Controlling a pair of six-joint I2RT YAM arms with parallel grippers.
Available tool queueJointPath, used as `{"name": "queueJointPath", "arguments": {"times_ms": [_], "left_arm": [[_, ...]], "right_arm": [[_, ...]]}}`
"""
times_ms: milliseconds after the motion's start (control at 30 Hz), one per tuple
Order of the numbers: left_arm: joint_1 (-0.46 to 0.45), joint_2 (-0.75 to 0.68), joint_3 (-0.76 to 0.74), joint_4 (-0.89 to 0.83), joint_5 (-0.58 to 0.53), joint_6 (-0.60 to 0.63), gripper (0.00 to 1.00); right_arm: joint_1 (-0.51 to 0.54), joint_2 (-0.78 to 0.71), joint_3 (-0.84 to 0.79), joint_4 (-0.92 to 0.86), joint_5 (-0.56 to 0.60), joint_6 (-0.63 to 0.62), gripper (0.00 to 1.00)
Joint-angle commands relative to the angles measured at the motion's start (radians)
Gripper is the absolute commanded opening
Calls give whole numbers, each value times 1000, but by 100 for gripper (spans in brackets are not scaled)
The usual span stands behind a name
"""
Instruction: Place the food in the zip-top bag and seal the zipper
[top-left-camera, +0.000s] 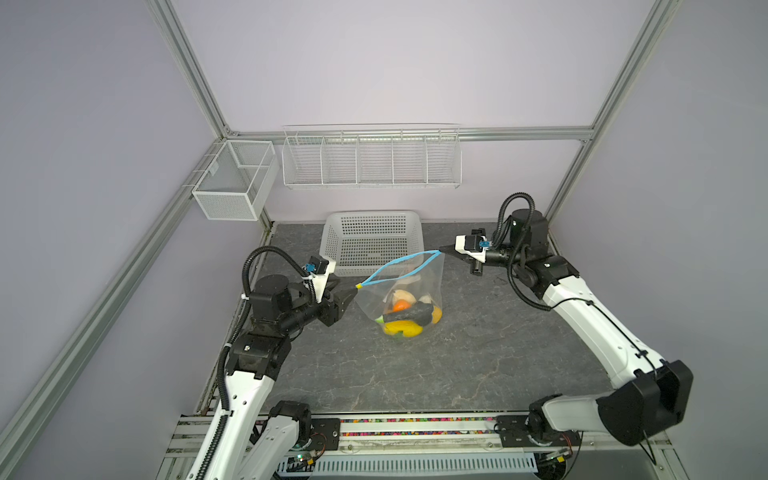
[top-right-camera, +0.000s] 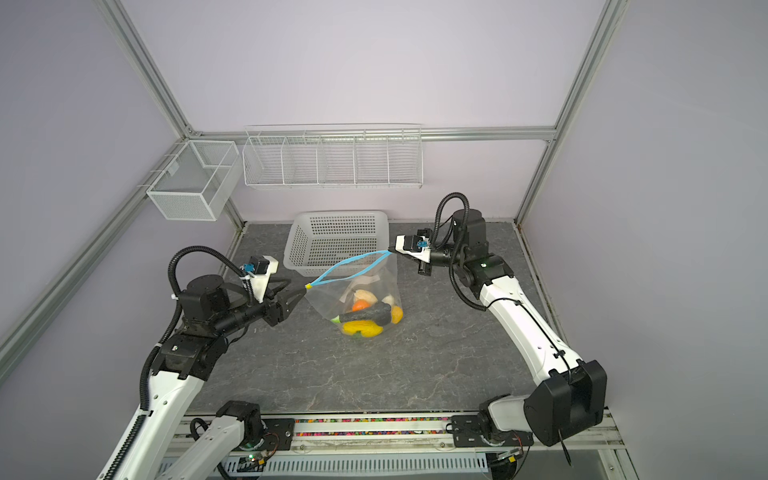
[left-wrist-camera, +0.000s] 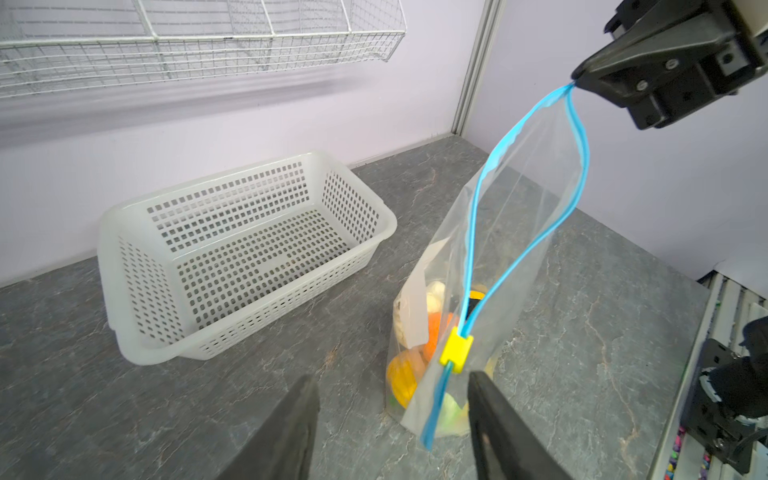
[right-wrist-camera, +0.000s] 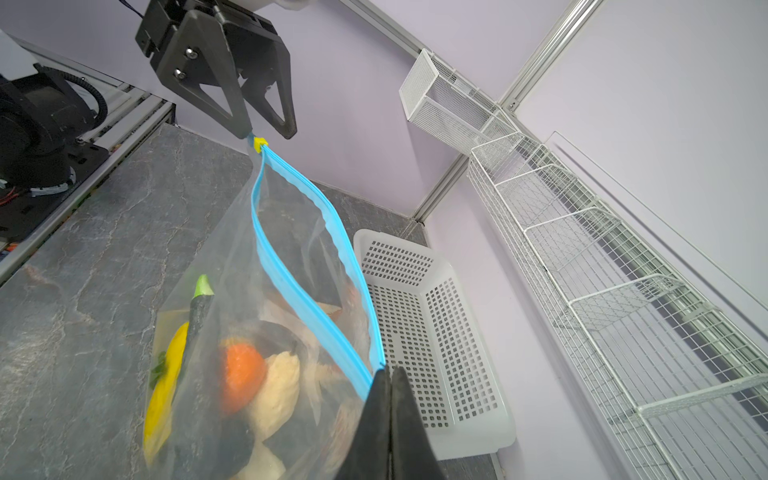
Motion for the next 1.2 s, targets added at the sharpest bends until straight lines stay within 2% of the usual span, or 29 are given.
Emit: {"name": "queueJointPath", "arguments": {"times_ms": [0,267,700,900,1167], "left_arm": [[1,-31,-34,33,79,-4,57],[1,-47,-82,46,98,-5,56],[2,-22,-73,72,86,-6,0],[0,-35,-70,105,89,-35,0],[-33,-50,-1,87,21,-41,0]], "right_arm": [[-6,11,-6,37,-42,17,7],[-7,38,25,33,-55,37,7],[-3,54,49,16,-55,42,6],[2,50,57,-35,-47,20,7],[1,-5,39,-119,-2,-33,6]]}}
